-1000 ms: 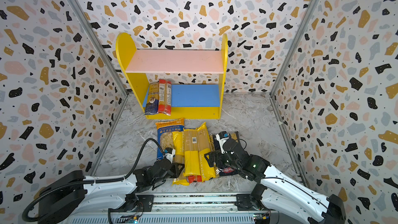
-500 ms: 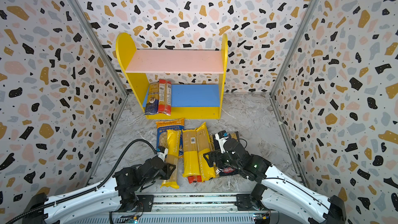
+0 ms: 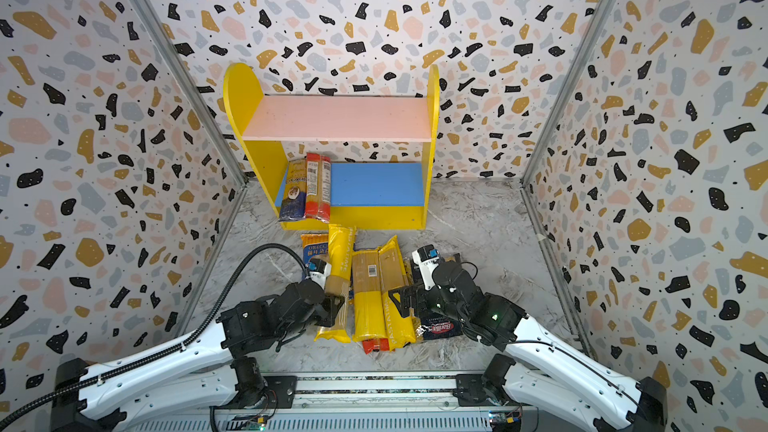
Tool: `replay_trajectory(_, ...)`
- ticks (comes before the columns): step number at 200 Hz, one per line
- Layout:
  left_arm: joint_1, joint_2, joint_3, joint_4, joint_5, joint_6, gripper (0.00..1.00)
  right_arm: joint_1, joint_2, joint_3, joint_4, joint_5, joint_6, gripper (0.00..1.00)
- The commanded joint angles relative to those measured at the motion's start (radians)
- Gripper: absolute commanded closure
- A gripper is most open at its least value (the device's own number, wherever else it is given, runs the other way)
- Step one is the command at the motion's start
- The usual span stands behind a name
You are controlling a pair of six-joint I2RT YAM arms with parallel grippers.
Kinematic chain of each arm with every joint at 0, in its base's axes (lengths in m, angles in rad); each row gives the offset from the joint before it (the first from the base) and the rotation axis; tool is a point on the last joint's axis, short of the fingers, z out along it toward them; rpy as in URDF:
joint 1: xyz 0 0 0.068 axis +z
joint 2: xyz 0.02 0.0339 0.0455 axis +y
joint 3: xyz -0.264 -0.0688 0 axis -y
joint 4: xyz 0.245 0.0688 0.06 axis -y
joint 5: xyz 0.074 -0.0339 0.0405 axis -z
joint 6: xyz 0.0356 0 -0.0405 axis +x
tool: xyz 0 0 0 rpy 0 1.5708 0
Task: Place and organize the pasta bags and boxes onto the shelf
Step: 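Lift the yellow Pastatime pack upward with the left gripper, then carry the Pastatime pack to the blue shelf and stand it beside the red-topped pack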
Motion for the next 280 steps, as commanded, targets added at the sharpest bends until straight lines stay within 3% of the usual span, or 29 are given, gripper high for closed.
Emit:
replay_trajectory(1,0.011,0.061,0.131,0.094,-0.115,0.096,1.0,-0.035,0.02,0.06,0.032,-0.028,-0.037,0.01)
replay_trajectory(24,0.073,0.16,0.222,0.085,-0.113,0.165,1.0,-0.092,0.048,0.088,0.06,-0.077,-0.062,0.01)
replay_trajectory(89,0.326,0.403,0.443,0.136,0.048,0.308,1.0,-0.237,0.106,0.178,0.062,-0.174,-0.127,0.01)
replay_trajectory(201,0.512,0.749,0.809,0.119,0.139,0.436,1.0,-0.427,0.181,0.186,0.073,-0.331,-0.167,0.01)
replay_trajectory(280,0.591,0.914,1.01,0.084,0.176,0.486,1.0,-0.506,0.206,0.173,0.071,-0.367,-0.18,0.01)
